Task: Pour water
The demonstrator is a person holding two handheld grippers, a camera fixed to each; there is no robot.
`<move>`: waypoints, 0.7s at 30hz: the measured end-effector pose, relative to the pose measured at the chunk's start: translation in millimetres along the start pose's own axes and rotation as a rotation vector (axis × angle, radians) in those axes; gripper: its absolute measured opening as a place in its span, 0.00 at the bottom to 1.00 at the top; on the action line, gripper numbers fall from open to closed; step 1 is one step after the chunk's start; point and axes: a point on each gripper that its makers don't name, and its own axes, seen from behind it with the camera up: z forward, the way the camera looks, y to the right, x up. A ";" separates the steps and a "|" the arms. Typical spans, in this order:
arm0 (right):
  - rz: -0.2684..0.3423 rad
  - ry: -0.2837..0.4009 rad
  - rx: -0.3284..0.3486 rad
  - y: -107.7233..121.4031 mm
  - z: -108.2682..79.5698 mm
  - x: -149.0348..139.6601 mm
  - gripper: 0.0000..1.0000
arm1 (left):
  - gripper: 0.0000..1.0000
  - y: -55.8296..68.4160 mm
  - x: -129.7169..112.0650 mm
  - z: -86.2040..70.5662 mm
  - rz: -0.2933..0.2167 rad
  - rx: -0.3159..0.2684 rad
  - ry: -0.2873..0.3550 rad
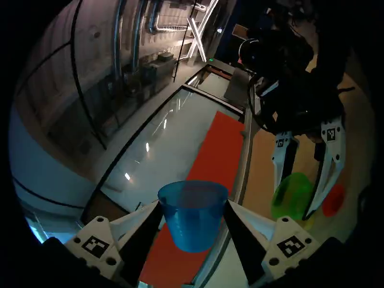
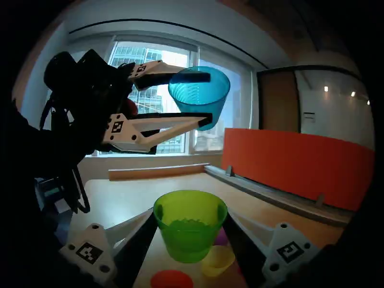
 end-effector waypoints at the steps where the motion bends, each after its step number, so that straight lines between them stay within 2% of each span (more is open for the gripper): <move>1: 0.000 0.000 0.000 -0.1 -0.2 -0.2 0.90 | 0.85 0.3 -1.4 0.3 -0.021 -0.001 -0.002; 12: 0.000 0.000 -0.005 0.3 -2.6 -0.9 0.90 | 0.85 0.1 -10.9 0.4 -0.197 -0.003 -0.016; 21: 0.000 0.004 -0.009 -1.2 -4.5 0.2 0.90 | 0.85 -8.8 -10.9 3.9 -0.405 -0.004 -0.009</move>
